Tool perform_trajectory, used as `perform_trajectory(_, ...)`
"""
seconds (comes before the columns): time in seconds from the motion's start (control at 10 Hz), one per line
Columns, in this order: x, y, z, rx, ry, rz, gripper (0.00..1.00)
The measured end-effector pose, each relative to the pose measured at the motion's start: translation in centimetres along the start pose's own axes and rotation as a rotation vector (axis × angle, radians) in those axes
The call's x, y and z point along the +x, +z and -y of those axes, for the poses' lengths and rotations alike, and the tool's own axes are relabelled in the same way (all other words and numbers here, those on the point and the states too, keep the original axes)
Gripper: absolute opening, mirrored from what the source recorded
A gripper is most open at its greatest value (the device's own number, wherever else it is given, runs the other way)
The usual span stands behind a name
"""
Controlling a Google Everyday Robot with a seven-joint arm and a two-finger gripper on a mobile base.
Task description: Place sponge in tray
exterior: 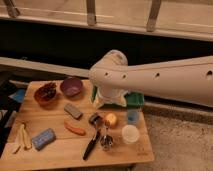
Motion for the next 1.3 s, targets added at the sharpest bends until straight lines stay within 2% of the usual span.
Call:
perform_trajectory(0.3, -0.2, 0.0, -0.1, 0.0, -0.008, 0.008, 0.8)
perform_trajectory(0.5, -1.3, -0.2, -2.0, -0.007, -0.044, 0.024, 0.8)
perform_trajectory(0.7, -2.6, -0.2, -5.2, -0.01, -0.095, 0.031, 0.8)
perform_trajectory(0.9, -4.2, 0.1, -10.6, -0.015, -0.179, 0.032, 0.8)
perform_trajectory(1.3, -4.6, 1.4, -18.4, -0.031, -0.343, -0.001, 0.8)
